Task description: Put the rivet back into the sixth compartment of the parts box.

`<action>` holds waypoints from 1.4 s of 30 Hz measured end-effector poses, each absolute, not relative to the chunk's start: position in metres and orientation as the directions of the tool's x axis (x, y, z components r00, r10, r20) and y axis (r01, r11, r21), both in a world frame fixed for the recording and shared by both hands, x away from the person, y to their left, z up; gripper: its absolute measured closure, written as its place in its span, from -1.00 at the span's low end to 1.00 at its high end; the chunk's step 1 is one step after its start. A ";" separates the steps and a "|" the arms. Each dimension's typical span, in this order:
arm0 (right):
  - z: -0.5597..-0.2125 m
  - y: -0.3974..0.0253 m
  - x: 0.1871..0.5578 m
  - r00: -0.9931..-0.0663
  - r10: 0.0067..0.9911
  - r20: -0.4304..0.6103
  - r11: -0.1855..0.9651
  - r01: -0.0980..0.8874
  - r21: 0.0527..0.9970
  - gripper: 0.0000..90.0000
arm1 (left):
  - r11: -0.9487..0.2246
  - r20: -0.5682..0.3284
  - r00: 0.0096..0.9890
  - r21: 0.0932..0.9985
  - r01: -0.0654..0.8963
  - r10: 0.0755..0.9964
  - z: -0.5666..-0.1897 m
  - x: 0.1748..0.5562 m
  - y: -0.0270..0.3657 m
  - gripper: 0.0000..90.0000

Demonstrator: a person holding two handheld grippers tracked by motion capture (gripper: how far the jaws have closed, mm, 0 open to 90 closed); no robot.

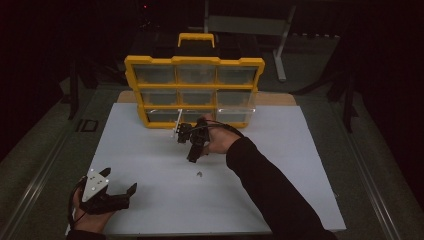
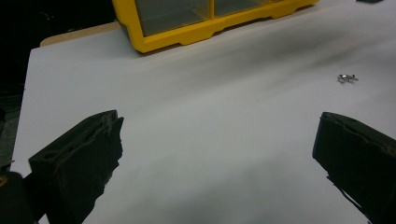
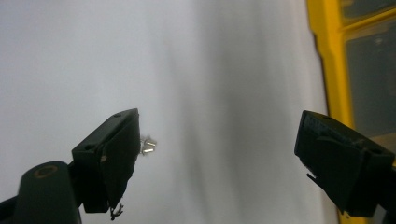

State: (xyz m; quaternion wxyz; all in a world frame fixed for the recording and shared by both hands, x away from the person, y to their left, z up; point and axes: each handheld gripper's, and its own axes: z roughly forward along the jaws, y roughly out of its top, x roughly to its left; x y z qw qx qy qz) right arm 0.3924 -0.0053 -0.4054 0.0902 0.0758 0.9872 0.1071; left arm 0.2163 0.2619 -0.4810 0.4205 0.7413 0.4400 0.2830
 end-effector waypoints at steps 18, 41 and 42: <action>-0.453 -0.006 0.385 -0.982 0.156 -0.107 0.974 0.135 0.179 -0.68 | -0.260 0.049 0.454 0.872 0.415 0.890 -0.481 0.217 0.262 -0.96; -0.486 -0.004 0.375 -0.989 0.148 0.016 0.987 0.149 0.065 0.61 | -0.262 0.051 0.455 0.872 0.414 0.889 -0.481 0.216 0.262 -0.96; -0.486 -0.004 0.375 -0.989 0.148 0.016 0.987 0.149 0.065 0.61 | -0.261 0.051 0.455 0.872 0.414 0.889 -0.481 0.216 0.262 -0.96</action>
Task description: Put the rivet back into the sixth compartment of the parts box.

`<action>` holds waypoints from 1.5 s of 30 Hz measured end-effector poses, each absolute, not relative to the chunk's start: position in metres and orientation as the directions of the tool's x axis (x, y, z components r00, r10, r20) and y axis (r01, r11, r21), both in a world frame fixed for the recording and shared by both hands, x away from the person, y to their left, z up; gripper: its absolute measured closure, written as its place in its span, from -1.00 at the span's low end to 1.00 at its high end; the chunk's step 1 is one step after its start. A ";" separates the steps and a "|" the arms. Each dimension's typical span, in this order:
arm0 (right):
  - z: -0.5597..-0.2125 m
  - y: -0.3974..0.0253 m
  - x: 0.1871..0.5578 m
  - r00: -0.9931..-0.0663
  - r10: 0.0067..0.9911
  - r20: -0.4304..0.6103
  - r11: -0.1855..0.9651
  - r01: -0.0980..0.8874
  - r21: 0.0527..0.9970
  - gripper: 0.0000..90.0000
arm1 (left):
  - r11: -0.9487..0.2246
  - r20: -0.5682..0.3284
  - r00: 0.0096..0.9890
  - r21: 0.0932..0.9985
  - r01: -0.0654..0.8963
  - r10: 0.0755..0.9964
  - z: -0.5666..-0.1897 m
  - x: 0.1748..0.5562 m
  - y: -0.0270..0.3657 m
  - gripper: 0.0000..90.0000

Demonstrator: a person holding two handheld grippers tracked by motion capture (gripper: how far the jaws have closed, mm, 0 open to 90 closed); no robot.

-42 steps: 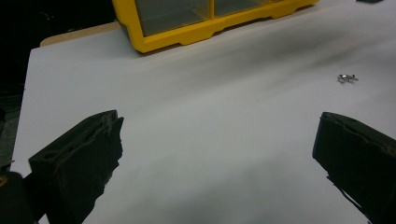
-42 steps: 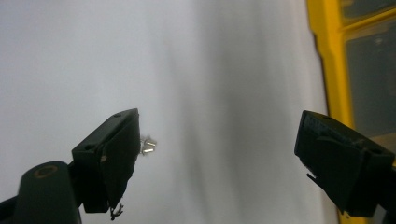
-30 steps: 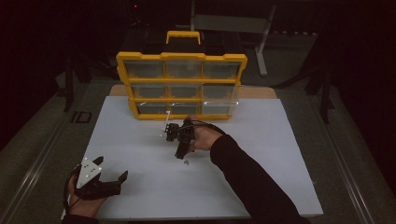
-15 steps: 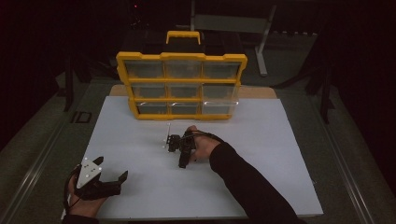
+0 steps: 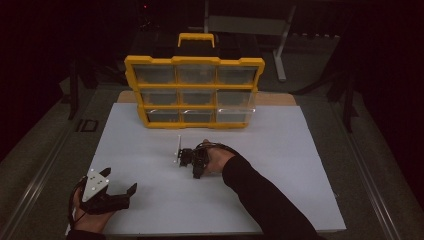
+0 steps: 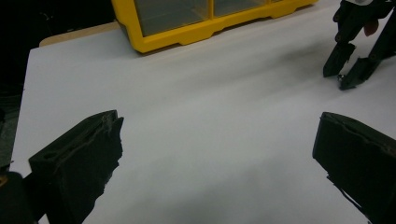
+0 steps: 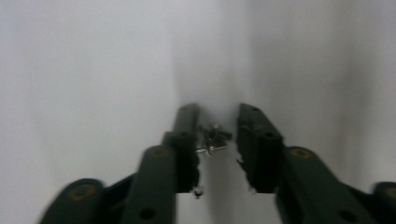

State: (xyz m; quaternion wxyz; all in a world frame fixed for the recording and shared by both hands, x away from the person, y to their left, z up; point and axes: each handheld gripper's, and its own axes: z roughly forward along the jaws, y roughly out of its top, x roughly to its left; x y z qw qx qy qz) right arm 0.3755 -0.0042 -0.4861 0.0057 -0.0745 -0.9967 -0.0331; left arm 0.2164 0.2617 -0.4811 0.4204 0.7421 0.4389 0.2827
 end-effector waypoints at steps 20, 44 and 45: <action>-0.471 0.002 0.375 -0.994 0.113 0.001 0.990 0.113 0.082 0.85 | -0.264 0.053 0.456 0.872 0.413 0.888 -0.481 0.217 0.261 -0.96; -0.390 0.009 0.400 -0.987 0.148 -0.064 0.971 0.133 0.197 0.85 | -0.261 0.051 0.455 0.872 0.413 0.889 -0.481 0.217 0.262 -0.96; -0.387 0.009 0.401 -0.987 0.149 -0.068 0.971 0.133 0.201 0.85 | -0.262 0.051 0.455 0.872 0.413 0.889 -0.481 0.217 0.262 -0.96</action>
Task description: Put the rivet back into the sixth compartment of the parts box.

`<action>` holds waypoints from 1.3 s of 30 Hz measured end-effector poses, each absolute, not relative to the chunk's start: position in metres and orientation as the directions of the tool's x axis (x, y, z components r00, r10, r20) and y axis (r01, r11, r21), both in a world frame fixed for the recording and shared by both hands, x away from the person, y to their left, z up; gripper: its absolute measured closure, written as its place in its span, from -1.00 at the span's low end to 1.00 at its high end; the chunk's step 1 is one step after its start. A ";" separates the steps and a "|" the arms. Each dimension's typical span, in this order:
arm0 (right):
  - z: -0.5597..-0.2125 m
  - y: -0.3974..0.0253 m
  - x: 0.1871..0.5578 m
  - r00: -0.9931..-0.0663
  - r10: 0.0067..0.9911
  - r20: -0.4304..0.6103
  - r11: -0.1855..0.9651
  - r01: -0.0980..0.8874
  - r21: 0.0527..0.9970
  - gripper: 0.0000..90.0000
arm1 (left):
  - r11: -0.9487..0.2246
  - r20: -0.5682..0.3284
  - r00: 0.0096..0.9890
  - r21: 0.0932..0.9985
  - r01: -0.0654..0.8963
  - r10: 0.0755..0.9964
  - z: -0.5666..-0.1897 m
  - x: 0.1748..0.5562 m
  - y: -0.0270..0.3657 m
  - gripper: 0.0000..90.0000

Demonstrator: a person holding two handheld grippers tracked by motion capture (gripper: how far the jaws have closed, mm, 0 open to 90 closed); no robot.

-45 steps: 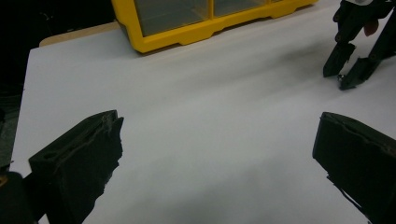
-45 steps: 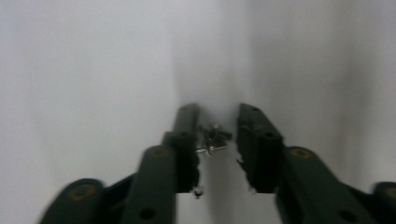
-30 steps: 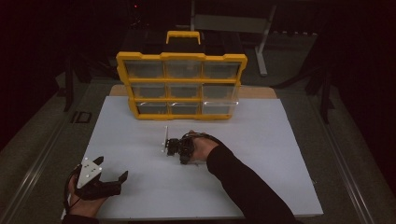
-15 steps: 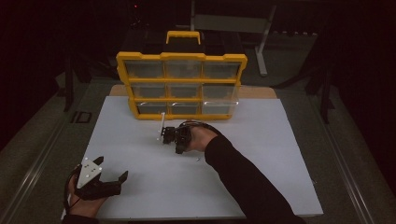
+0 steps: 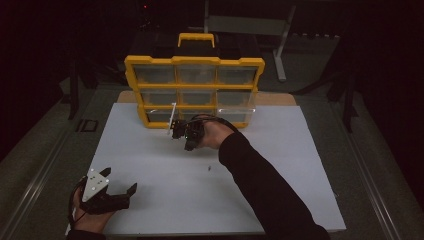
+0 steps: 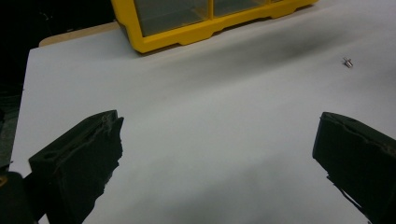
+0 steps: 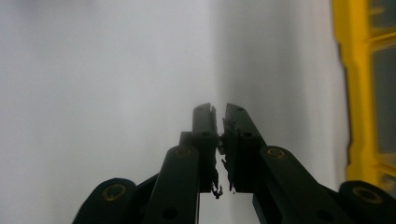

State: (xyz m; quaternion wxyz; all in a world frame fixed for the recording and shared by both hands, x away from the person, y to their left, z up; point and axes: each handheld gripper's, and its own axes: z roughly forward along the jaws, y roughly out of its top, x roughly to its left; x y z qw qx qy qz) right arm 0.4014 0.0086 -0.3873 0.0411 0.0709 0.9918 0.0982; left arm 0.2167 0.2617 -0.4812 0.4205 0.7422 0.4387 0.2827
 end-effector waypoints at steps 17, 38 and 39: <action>-0.343 0.009 0.422 -0.975 0.191 -0.116 0.949 0.154 0.275 0.85 | -0.260 0.051 0.454 0.873 0.412 0.890 -0.481 0.216 0.262 -0.96; -0.309 0.003 0.443 -0.954 0.252 -0.161 0.923 0.186 0.337 0.85 | -0.258 0.048 0.453 0.873 0.415 0.890 -0.481 0.216 0.263 -0.96; -0.308 0.002 0.444 -0.953 0.258 -0.160 0.921 0.193 0.338 0.85 | -0.256 0.046 0.453 0.873 0.415 0.891 -0.481 0.216 0.263 -0.96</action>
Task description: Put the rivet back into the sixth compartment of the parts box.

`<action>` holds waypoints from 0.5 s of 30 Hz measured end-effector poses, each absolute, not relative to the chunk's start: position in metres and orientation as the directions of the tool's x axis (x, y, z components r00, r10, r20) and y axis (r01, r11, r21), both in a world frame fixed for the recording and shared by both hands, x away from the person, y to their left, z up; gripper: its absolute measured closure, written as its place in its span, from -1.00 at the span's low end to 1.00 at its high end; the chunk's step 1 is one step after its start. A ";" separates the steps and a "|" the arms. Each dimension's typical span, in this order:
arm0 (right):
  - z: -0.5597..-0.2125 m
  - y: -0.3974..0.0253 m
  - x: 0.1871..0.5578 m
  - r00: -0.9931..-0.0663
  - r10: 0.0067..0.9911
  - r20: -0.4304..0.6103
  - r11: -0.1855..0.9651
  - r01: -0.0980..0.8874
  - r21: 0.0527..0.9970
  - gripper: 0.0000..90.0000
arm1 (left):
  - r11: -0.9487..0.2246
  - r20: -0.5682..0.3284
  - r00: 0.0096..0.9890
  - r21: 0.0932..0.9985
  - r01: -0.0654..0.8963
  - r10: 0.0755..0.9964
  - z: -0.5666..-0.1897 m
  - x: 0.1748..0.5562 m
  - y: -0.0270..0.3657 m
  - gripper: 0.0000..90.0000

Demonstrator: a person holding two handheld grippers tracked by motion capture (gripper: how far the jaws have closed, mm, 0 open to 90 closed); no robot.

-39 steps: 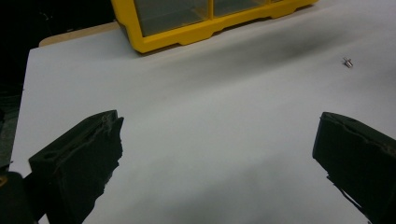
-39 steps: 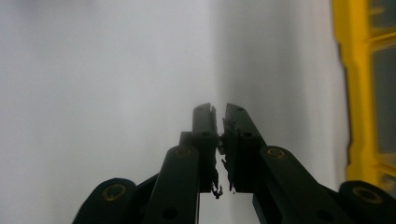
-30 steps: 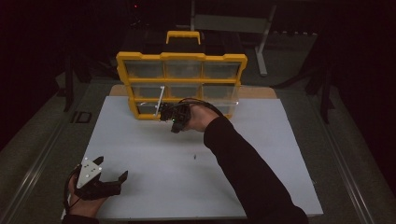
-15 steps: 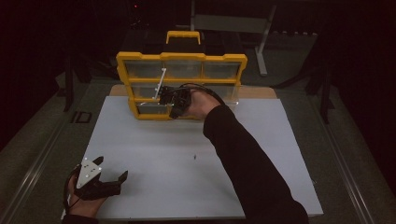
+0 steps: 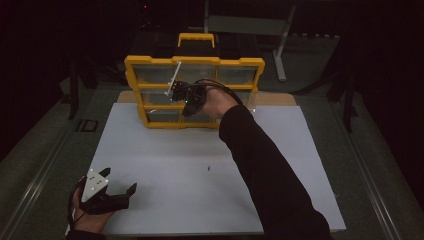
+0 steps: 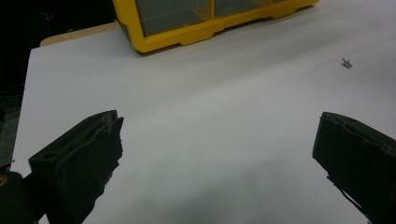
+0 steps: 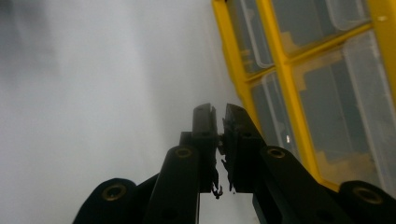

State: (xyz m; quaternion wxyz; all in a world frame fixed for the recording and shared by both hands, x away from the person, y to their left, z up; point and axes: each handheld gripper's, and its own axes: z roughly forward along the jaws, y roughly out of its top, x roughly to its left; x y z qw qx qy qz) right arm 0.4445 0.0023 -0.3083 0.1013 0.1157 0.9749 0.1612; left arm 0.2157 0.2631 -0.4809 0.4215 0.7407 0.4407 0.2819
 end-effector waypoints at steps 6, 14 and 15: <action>-0.303 -0.004 0.451 -0.943 0.286 -0.171 0.912 0.214 0.349 0.85 | -0.253 0.046 0.448 0.875 0.414 0.893 -0.481 0.214 0.264 -0.96; -0.287 -0.016 0.456 -0.926 0.322 -0.197 0.900 0.235 0.367 0.85 | -0.251 0.045 0.445 0.874 0.415 0.894 -0.481 0.214 0.264 -0.96; -0.285 -0.018 0.457 -0.923 0.329 -0.199 0.897 0.239 0.371 0.85 | -0.252 0.046 0.446 0.874 0.415 0.894 -0.481 0.214 0.264 -0.96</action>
